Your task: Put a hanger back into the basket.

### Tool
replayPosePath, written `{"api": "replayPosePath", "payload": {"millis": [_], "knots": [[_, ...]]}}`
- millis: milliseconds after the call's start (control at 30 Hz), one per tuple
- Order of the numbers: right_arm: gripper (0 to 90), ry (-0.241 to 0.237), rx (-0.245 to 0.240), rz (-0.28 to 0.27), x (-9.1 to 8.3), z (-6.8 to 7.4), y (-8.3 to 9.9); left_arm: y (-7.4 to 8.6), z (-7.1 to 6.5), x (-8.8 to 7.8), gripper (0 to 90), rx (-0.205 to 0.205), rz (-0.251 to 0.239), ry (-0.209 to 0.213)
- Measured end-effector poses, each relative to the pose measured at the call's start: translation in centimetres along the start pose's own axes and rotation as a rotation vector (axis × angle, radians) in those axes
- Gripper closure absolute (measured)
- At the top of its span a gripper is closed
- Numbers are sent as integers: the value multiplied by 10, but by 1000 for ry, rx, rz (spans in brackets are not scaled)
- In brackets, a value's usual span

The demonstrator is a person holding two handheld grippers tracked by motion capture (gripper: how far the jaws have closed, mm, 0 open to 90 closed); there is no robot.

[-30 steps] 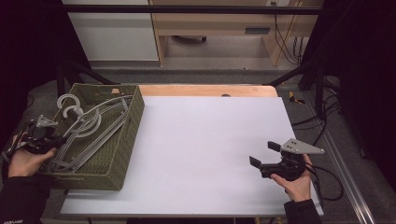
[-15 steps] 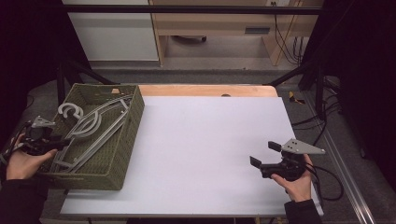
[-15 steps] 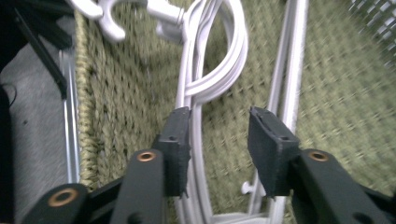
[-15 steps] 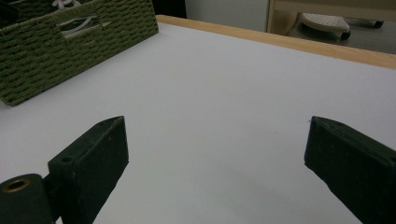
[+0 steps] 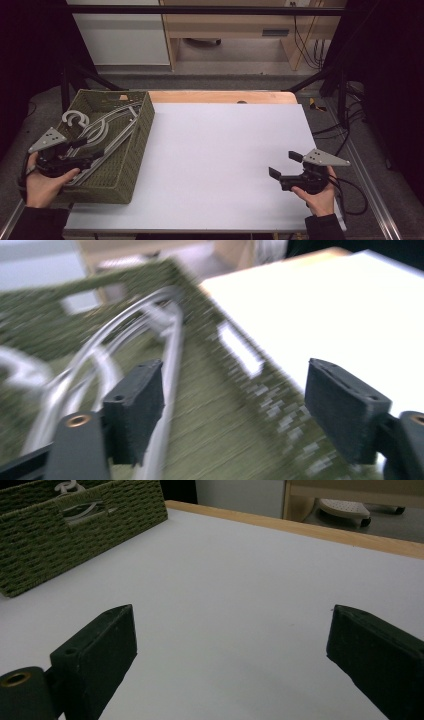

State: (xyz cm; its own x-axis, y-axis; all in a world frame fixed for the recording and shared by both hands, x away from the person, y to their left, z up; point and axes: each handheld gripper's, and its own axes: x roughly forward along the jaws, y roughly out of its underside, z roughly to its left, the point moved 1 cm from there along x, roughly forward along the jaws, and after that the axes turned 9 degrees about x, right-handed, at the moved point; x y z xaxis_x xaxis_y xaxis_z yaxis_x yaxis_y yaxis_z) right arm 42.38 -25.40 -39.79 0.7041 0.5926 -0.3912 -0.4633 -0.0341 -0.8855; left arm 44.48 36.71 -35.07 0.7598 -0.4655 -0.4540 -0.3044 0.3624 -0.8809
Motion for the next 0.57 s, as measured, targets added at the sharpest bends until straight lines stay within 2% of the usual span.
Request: {"api": "replayPosePath", "payload": {"millis": [67,133,167,200,367,400,500,567], "knots": [[63,-1,-3,-2,0,0,0,-4,-15,2,196,12,-43,37],[63,0,-3,-7,-1,0,0,-7,-29,5,165,26,-69,57],[62,-1,-3,-8,-1,0,0,-9,-43,7,137,37,-84,84],[62,-1,-3,-8,-1,0,0,-9,-43,7,125,37,-84,84],[60,-7,-6,-11,-3,0,0,-8,-69,19,103,60,-102,121],[60,-7,-6,-11,-3,0,0,-6,-73,21,103,48,-101,124],[60,-12,-7,-20,-5,0,-1,-3,-77,27,101,60,-84,110],[60,-16,-3,-22,-5,0,-1,-2,-79,29,103,60,-94,108]]}}
